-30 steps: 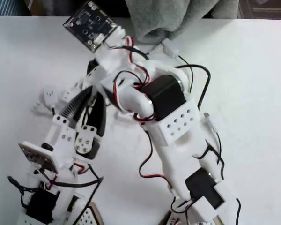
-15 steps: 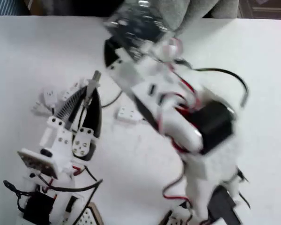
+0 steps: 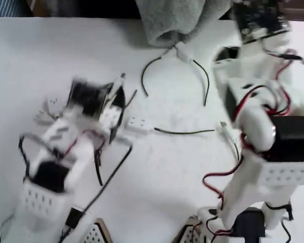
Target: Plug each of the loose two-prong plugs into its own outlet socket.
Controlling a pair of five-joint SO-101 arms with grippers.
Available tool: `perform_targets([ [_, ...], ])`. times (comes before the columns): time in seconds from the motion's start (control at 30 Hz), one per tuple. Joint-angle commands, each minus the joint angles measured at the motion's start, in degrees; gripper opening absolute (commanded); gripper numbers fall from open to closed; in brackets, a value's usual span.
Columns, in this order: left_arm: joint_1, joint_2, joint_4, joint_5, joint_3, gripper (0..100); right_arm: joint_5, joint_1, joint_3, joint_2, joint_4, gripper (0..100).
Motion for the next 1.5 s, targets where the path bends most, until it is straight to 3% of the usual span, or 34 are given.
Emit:
perform_targets([
  [0.0, 0.57, 13.05, 13.1, -0.53, -21.1, 2, -0.18, 10.51, 6.42, -1.36, 0.31, 1.9],
  [0.4, 0.57, 53.23, 47.74, -0.7, -70.51, 2, -0.09, 20.97, 43.69, -1.45, -14.81, 1.9],
  [0.5, 1.27, 63.52, 53.27, -0.53, -82.02, 2, -0.18, 22.73, 54.51, -1.45, -21.58, 1.9],
  [0.6, 2.51, 70.29, 53.63, -0.35, -88.09, 2, -0.18, 23.16, 64.53, -1.27, -28.44, 1.9],
  [0.8, 5.32, 76.7, 53.63, 1.05, -88.88, 2, -0.18, 22.73, 82.37, -1.27, -39.78, 2.0],
  [1.0, 1.63, 81.45, 53.63, 1.14, -87.38, 2, 0.26, 22.99, 95.74, -1.45, -52.26, 2.0],
  [1.47, 1.19, 81.71, 53.54, 8.35, -71.3, 2, 0.35, 22.55, 97.32, -1.36, -53.49, 2.0],
])
